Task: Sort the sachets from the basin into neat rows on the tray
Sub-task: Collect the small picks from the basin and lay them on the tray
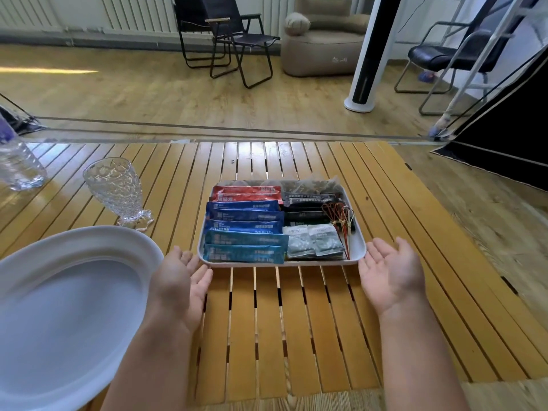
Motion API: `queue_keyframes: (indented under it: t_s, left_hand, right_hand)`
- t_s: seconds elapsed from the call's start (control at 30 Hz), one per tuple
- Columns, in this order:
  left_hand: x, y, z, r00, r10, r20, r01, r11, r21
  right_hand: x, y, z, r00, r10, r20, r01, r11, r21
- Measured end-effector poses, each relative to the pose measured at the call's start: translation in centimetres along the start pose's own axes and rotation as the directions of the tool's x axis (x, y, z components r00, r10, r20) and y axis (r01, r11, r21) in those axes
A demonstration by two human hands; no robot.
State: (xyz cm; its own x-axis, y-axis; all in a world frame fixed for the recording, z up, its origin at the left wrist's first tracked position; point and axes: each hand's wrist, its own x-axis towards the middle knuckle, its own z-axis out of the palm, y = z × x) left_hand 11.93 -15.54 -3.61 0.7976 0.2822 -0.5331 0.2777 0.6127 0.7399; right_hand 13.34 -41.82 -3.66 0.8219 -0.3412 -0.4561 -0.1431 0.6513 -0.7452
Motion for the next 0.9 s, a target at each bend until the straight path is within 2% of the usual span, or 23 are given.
queue_keyframes:
  t_s: [0.07, 0.17, 0.47, 0.57, 0.7, 0.8, 0.9]
  left_hand:
    - [0.5, -0.2, -0.3, 1.000, -0.016, 0.025, 0.017, 0.998, -0.062]
    - [0.7, -0.3, -0.3, 0.998, -0.007, 0.058, 0.010, 0.998, -0.060]
    - [1.5, -0.3, -0.1, 0.997, 0.000, 0.081, 0.008, 0.994, -0.109]
    - [1.4, 0.0, -0.2, 0.995, -0.013, 0.097, 0.022, 0.995, -0.099]
    - [1.1, 1.0, 0.0, 0.993, 0.020, 0.120, -0.014, 0.999, -0.048]
    - [0.7, 2.8, -0.1, 0.986, 0.128, 0.110, -0.133, 0.991, 0.034]
    - [-0.1, 4.4, -1.0, 0.962, 0.267, 0.063, -0.274, 0.951, 0.143]
  right_hand:
    - [0.1, 0.0, -0.1, 1.000, 0.000, 0.023, -0.002, 0.994, 0.105]
    - [0.2, 0.0, -0.2, 0.999, -0.017, 0.049, 0.007, 0.980, 0.198]
    - [1.4, 0.6, 0.2, 0.993, -0.091, 0.076, 0.074, 0.975, 0.209]
    - [1.7, 0.8, 0.4, 0.987, -0.138, 0.084, 0.126, 0.983, 0.136]
    - [0.5, 1.8, 1.8, 0.956, -0.263, 0.132, 0.283, 0.945, -0.164]
    - [-1.8, 2.5, 3.1, 0.915, -0.297, 0.273, 0.372, 0.883, -0.286]
    - [-4.0, 4.0, 4.2, 0.873, -0.185, 0.452, 0.348, 0.886, -0.308]
